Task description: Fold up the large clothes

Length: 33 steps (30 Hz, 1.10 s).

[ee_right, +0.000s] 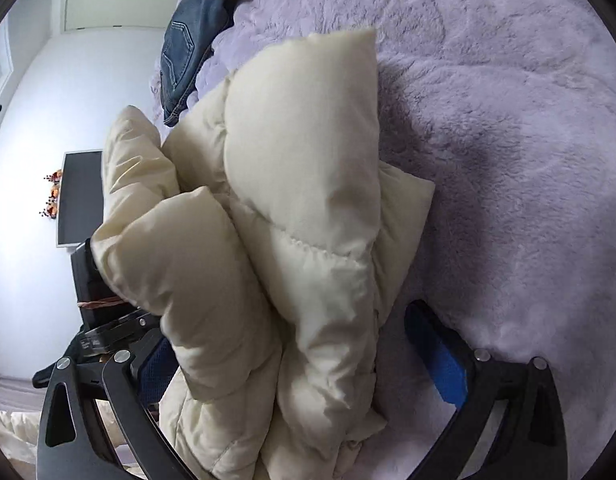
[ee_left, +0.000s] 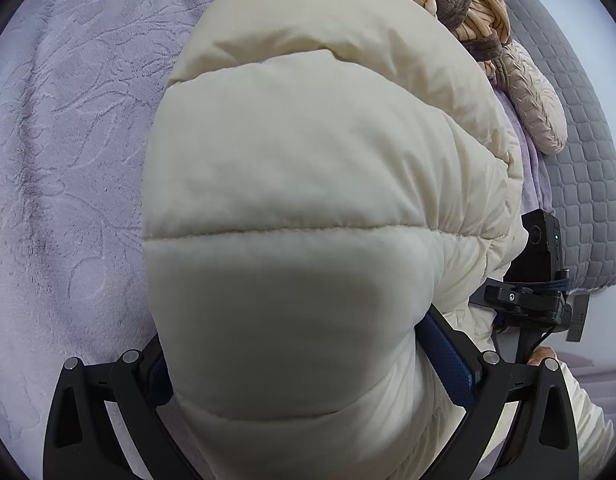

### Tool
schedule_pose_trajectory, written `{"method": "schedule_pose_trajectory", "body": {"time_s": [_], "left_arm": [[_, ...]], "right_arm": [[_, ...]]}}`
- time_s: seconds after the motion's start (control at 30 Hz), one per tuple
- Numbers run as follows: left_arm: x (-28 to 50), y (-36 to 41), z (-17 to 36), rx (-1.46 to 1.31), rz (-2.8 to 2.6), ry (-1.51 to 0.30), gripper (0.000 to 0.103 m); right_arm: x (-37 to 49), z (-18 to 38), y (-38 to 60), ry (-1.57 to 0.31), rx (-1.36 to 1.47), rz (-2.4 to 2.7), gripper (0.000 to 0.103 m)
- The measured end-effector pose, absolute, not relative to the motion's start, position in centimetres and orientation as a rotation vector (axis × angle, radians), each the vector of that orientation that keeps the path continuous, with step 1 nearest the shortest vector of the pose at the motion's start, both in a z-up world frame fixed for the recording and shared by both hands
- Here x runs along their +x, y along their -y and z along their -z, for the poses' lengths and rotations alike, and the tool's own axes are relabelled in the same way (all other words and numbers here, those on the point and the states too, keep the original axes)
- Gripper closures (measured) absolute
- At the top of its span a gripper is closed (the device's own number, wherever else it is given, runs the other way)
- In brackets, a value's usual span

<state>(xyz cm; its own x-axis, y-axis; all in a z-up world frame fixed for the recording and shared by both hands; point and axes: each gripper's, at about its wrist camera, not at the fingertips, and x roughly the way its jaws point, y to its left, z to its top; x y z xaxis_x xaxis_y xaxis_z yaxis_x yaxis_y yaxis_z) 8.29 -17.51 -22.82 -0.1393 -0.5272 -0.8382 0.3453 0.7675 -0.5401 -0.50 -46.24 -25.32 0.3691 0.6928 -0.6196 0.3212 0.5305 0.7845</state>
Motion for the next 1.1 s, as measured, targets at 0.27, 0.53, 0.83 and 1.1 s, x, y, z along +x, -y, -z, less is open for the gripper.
{"method": "schedule_pose_trajectory", "body": {"time_s": [0.27, 0.53, 0.83, 1.1], "left_arm": [[8.0, 18.6, 22.6, -0.099, 0.718, -1.513, 0.000], [7.5, 19.9, 21.3, 0.002, 0.671, -1.457, 0.005], [6.4, 20.7, 18.0, 0.061, 0.686, -1.393, 0.017], [5.6, 18.7, 15.4, 0.043, 0.659, -1.381, 0.017]], "right_arm": [[-0.7, 26.0, 46.5, -1.197, 1.106, -0.289, 0.000], [-2.7, 24.9, 47.0, -1.186, 1.183, -0.262, 0.041], [-4.7, 22.4, 47.0, -1.146, 1.201, -0.287, 0.055], [-4.9, 20.9, 45.8, -1.121, 1.213, -0.312, 0.055]]}}
